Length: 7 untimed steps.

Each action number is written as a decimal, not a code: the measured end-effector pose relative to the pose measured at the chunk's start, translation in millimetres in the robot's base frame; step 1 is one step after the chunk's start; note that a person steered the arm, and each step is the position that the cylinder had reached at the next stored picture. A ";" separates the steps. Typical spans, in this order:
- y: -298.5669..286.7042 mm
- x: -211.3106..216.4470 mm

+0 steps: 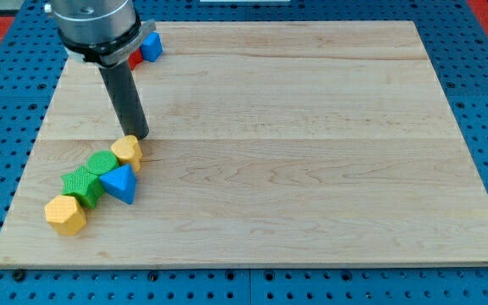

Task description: Push the red circle slightly to the left

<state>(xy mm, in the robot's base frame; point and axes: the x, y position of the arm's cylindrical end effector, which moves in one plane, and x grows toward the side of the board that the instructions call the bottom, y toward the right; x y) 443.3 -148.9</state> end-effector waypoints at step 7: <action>-83.7 -131.6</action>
<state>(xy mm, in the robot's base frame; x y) 311.7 -232.6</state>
